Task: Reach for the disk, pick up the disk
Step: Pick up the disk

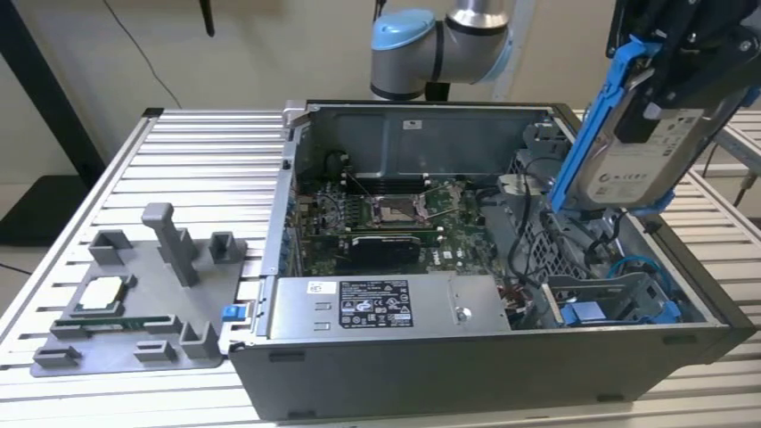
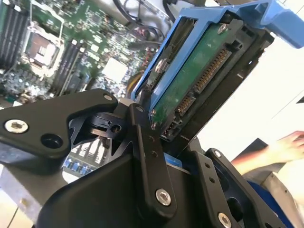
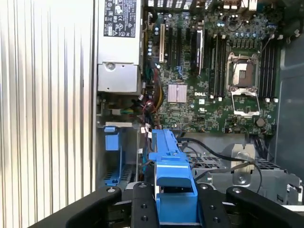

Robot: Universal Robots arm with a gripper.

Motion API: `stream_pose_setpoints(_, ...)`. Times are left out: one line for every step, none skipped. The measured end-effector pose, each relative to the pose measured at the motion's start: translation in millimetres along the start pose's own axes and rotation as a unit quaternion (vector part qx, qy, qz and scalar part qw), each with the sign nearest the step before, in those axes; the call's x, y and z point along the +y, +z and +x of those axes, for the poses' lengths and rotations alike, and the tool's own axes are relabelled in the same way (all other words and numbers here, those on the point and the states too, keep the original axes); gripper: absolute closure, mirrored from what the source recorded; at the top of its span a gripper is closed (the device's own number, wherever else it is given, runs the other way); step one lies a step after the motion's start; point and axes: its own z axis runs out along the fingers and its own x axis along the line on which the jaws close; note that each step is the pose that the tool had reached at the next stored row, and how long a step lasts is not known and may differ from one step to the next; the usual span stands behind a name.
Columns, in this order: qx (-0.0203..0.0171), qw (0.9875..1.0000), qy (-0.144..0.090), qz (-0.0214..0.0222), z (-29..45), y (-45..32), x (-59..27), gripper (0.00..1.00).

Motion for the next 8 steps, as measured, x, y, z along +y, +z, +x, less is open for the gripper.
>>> stream_pose_setpoints(0.0000, 1.0000, 0.000, 0.0000, 4.7, 1.1, 0.0, 1.00)
stream_pose_setpoints(0.0000, 1.0000, 0.000, 0.0000, 9.2, 2.2, 0.0, 1.00)
stream_pose_setpoints(0.0000, 1.0000, 0.000, 0.0000, 13.7, 3.4, 0.0, 1.00)
stream_pose_setpoints(0.0000, 1.0000, 0.000, 0.0000, 18.3, 4.6, 0.0, 1.00)
stream_pose_setpoints(0.0000, 1.0000, 0.000, 0.0000, 22.8, 5.8, 0.0, 1.00)
stream_pose_setpoints(0.0000, 1.0000, 0.000, 0.0000, 27.5, 7.1, 0.0, 1.00)
stream_pose_setpoints(-0.0001, 1.0000, 0.000, 0.0000, 31.9, 8.4, 0.0, 1.00)
stream_pose_setpoints(0.0000, 1.0000, 0.000, 0.0000, 36.7, 9.7, -0.1, 1.00)
